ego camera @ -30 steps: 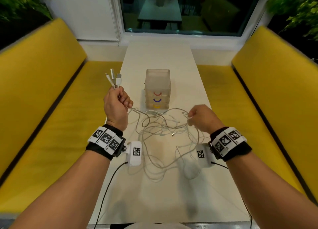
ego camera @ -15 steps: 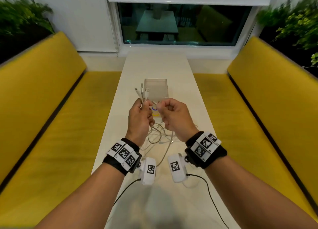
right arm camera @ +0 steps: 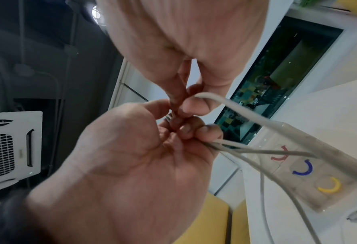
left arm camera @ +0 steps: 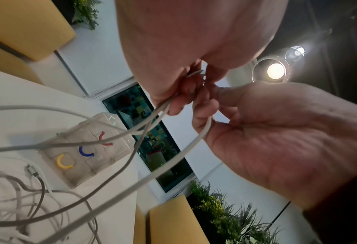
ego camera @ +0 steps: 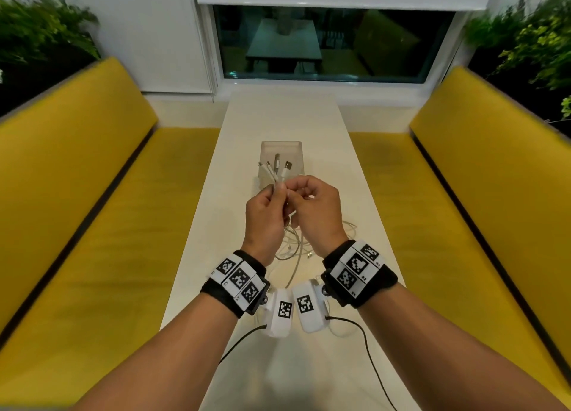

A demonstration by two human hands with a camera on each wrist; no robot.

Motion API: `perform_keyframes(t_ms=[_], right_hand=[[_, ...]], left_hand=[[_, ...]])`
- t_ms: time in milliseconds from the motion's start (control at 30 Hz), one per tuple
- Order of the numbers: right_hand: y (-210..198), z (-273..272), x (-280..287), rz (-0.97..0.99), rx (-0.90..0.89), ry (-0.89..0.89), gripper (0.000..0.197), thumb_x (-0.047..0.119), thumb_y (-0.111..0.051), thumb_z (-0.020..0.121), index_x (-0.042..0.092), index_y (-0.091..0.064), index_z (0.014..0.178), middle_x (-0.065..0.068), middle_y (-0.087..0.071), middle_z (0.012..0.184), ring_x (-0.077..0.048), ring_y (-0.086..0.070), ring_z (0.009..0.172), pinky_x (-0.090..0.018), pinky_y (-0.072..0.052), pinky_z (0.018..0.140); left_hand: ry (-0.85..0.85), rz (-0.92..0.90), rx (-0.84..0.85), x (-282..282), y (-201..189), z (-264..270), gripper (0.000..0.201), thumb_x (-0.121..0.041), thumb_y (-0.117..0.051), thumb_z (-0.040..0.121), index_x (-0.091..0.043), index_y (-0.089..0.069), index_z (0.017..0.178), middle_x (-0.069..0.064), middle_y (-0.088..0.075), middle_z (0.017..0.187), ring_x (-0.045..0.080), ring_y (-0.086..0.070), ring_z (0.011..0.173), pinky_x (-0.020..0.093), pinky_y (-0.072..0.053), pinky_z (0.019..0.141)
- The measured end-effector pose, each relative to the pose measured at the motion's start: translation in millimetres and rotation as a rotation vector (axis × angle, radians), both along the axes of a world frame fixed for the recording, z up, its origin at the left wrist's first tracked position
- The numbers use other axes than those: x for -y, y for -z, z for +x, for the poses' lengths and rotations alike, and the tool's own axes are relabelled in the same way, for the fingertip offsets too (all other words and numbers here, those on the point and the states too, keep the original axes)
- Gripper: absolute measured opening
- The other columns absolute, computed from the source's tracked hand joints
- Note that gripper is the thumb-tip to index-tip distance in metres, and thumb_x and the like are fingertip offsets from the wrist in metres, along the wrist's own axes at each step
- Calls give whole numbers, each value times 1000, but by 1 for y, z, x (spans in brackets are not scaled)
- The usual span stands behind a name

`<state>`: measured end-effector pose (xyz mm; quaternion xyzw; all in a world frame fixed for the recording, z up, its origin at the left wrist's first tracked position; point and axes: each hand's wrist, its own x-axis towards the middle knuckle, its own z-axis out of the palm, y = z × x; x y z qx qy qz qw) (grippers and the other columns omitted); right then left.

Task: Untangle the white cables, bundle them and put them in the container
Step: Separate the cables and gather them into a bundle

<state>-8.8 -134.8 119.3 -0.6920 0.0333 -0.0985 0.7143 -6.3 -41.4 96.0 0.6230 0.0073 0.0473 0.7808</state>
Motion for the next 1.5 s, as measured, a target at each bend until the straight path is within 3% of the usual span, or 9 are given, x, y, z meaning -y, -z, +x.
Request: perform_keyframes(t_ms=[233, 433, 600, 800, 933, 1100, 1300, 1400, 1500], right_hand=[[6, -1, 8, -21, -117, -101, 24, 24, -70, 94, 13, -49, 98, -13, -60, 78, -16, -48, 44, -21, -34, 36], [38, -18, 46, -130, -210, -455, 24, 25, -63, 99, 5, -66, 87, -1, -44, 55, -18, -33, 45, -28, -29, 44], [85, -24, 79, -196, -351, -392, 41, 45, -70, 91, 9, -63, 72, 1, -40, 56, -17, -35, 49, -30, -33, 51], [110, -25, 91, -313, -467, -306, 58, 61, -67, 87, 22, -35, 57, 2, -35, 56, -15, -28, 50, -27, -27, 51], [116, -27, 96, -255, -472, -319, 49, 50, -58, 98, 21, -40, 63, 3, -35, 59, -14, -26, 52, -28, -24, 51], [82, -18, 80, 132, -337, -315, 27, 21, -42, 108, 12, -55, 86, -1, -33, 66, -14, -29, 52, -27, -30, 49], [20, -9, 51, 128, -159, -351, 18, 28, -49, 107, 18, -59, 97, 0, -34, 65, -12, -23, 49, -23, -18, 44], [4, -8, 39, 17, -88, -377, 18, 17, -52, 105, 11, -65, 95, -1, -37, 65, -10, -24, 48, -22, -19, 45], [0, -8, 36, 18, -68, -424, 19, 11, -51, 104, 5, -68, 96, -5, -47, 69, -12, -30, 52, -25, -22, 48]], left_hand=[[-121, 77, 13, -2, 0, 8, 37, -28, -50, 104, -18, -65, 72, 10, -57, 67, 19, -45, 58, 31, -39, 54], [-323, -78, 1, -48, -36, 30, 38, -26, -38, 110, -15, -50, 76, -6, -54, 53, 10, -50, 47, 26, -38, 47], [-412, -169, 81, -85, -64, 42, 34, -32, -35, 110, -18, -46, 81, -5, -40, 60, 11, -38, 47, 27, -42, 44], [-494, -167, 151, -91, -72, 40, 35, -34, -34, 109, -19, -42, 79, -6, -34, 60, 10, -26, 49, 26, -23, 42], [-506, -132, 192, -99, -75, 42, 34, -34, -35, 109, -20, -46, 80, -7, -40, 61, 10, -30, 50, 27, -27, 44], [-311, 50, 119, -73, -55, 31, 32, -36, -43, 107, -22, -48, 79, -8, -39, 61, 8, -31, 51, 26, -26, 45], [-43, 271, 119, -21, -28, 9, 32, -40, -62, 98, -23, -56, 72, -15, -50, 50, 1, -42, 46, 21, -36, 47], [9, 346, 153, -8, -26, 7, 36, -41, -67, 93, -9, -67, 78, 9, -67, 69, 15, -58, 65, 41, -50, 59], [-47, 335, 178, -8, -33, 13, 36, -26, -62, 93, 6, -57, 79, 16, -56, 67, 19, -51, 62, 36, -46, 57]])
